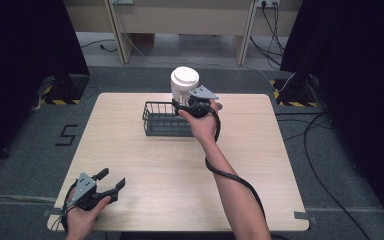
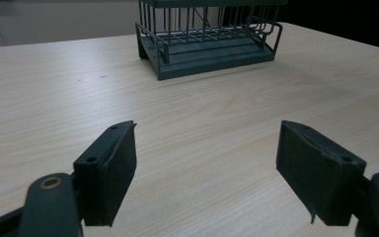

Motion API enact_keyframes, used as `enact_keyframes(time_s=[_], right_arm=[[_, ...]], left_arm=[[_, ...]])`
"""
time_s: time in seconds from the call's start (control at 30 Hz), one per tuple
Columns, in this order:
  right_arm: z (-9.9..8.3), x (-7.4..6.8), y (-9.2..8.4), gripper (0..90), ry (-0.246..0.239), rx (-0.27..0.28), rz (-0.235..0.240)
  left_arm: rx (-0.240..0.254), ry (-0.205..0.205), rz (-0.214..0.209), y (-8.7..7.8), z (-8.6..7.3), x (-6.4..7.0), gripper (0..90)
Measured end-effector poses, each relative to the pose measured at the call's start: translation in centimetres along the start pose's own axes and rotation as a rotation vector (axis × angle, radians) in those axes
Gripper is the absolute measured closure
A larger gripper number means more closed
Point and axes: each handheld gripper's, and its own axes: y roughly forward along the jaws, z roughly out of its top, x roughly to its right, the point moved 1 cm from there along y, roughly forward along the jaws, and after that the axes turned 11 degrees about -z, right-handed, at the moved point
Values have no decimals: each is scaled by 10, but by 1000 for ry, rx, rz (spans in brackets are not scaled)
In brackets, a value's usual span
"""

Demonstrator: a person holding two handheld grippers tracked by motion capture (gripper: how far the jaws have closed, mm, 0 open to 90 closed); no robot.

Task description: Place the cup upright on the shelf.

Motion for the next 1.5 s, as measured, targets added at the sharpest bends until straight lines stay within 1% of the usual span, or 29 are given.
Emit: enact_keyframes(time_s=[0.07,0.27,0.33,0.57,0.77,0.83,1.2,1.37,1.5], right_arm=[[0,-1,1,186,11,-4,-3],[-1,-5,8,186,-3,-8,1],[-2,-6,9,186,2,-15,0],[-5,-10,16,186,-6,-22,1],[-10,-12,21,186,0,-28,-1],[-10,-12,21,186,9,-29,-4],[-10,-9,26,186,13,-34,-17],[-13,-9,30,186,23,-43,-19],[-17,-10,33,186,21,-55,-25]], left_arm=[[0,0,0,0,0,0,229],[1,1,-2,0,0,0,229],[4,-2,-2,0,0,0,229],[3,-2,-2,-1,0,0,229],[3,-2,-5,-1,0,0,229],[4,-4,-5,0,0,0,229],[5,0,-7,0,1,0,229],[6,-3,-6,-1,0,0,229],[6,-6,-7,-1,0,-1,230]])
